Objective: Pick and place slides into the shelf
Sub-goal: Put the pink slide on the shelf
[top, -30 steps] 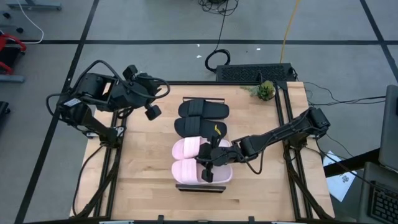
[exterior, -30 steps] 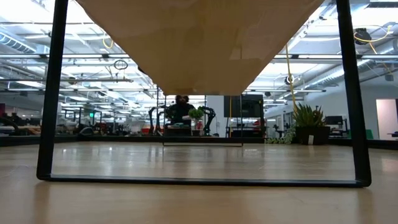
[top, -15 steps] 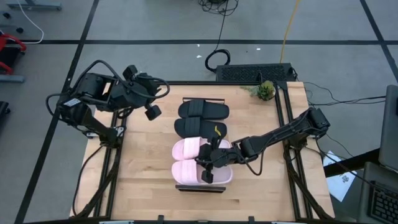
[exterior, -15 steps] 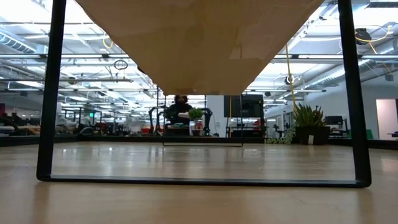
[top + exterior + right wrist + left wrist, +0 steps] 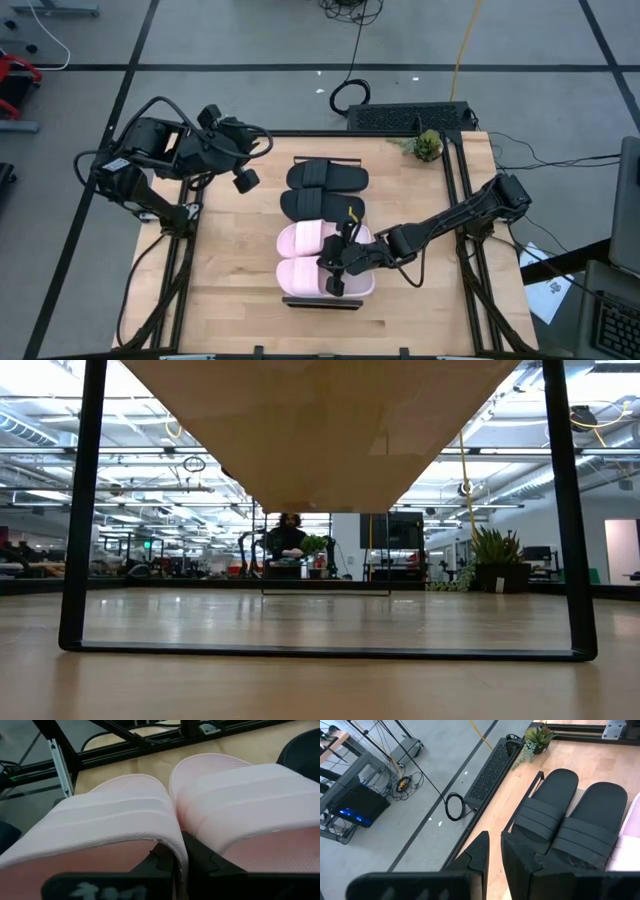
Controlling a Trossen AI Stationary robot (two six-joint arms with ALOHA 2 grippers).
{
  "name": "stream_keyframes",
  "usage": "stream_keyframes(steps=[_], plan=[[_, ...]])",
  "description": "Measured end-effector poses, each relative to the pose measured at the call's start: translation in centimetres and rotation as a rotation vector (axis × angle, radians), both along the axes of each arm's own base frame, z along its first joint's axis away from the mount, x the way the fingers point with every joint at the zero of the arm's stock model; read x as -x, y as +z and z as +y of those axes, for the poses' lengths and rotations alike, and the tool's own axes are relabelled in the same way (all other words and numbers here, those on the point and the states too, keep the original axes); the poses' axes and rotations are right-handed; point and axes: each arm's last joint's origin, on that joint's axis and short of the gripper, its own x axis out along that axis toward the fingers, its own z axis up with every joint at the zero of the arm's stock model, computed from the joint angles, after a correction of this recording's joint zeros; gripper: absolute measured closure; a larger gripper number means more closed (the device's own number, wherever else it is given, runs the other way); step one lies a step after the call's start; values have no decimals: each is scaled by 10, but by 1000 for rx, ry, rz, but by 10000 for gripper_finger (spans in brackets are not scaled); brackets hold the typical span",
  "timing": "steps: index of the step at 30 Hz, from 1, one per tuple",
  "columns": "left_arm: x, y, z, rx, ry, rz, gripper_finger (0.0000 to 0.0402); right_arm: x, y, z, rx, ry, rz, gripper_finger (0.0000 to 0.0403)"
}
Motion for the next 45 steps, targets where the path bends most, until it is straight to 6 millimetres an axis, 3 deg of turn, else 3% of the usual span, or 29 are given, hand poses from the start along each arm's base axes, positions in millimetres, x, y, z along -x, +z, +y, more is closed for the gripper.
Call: stream_keyframes(steps=[18,45], plan=[[0,0,-1,35,-2,-12,348,4,-1,5,192,36,12,392],[0,0,-1,34,-1,-12,348,4,1,11,61,54,-19,380]])
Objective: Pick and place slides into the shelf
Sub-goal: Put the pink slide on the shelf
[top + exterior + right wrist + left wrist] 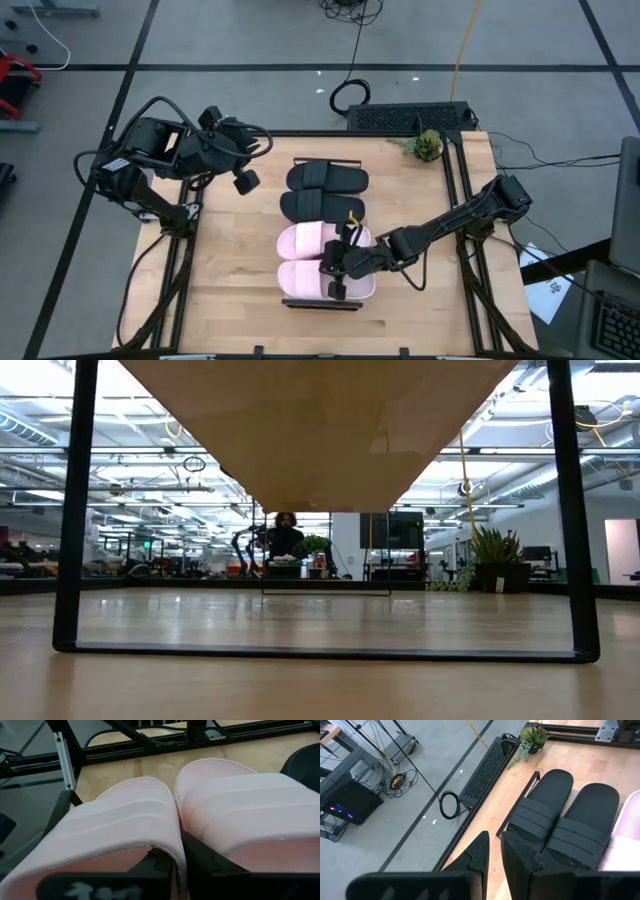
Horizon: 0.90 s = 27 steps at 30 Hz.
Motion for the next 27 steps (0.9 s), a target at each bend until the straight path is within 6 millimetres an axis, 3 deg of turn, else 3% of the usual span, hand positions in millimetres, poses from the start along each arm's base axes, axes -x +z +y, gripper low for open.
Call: stream_keyframes(steps=[27], plan=[[0,0,0,-3,-2,2,348,0,-2,5,-45,50,11,294]])
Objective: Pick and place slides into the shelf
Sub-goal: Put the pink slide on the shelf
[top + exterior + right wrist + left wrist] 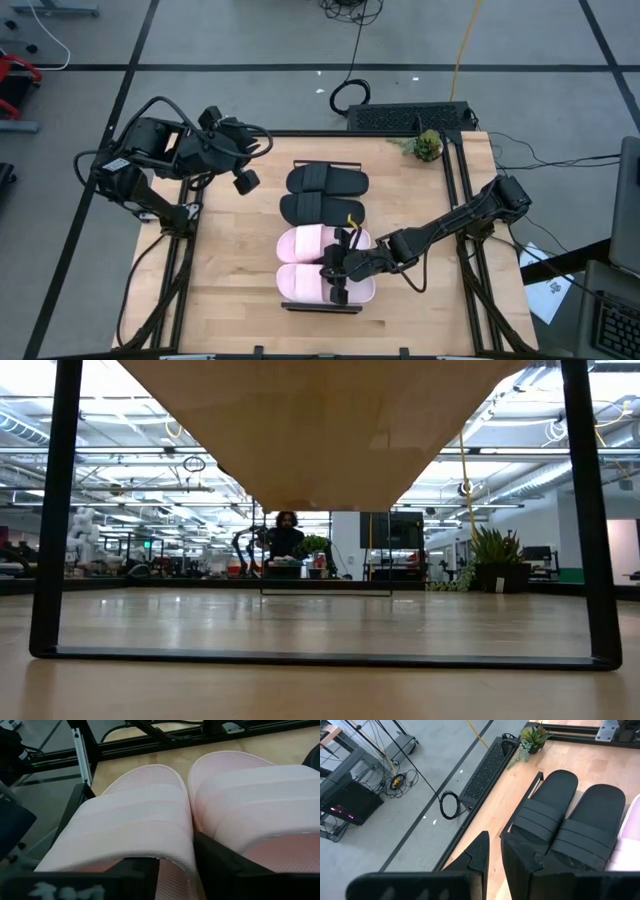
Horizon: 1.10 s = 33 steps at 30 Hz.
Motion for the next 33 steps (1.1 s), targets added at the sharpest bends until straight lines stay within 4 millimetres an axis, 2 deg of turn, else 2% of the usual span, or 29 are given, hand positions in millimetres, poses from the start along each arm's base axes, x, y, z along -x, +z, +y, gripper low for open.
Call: stream_keyframes(steps=[13,33], plan=[[0,0,0,-1,-1,1,348,0,0,1,2,30,5,247],[0,0,0,-3,0,1,348,5,4,0,8,63,22,241]])
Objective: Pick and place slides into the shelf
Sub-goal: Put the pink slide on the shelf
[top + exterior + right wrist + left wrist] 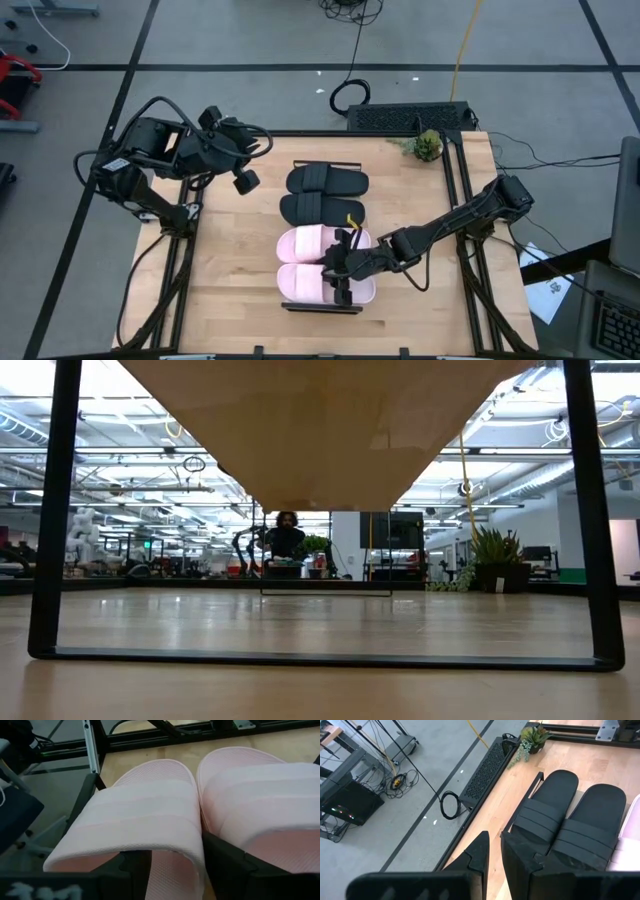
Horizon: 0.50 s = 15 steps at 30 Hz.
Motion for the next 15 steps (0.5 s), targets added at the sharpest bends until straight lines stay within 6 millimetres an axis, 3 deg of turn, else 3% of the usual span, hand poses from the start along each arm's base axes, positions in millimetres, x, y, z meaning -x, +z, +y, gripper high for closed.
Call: stream_keyframes(steps=[15], plan=[[0,0,0,-1,1,0,348,2,-2,2,-13,19,33,241]])
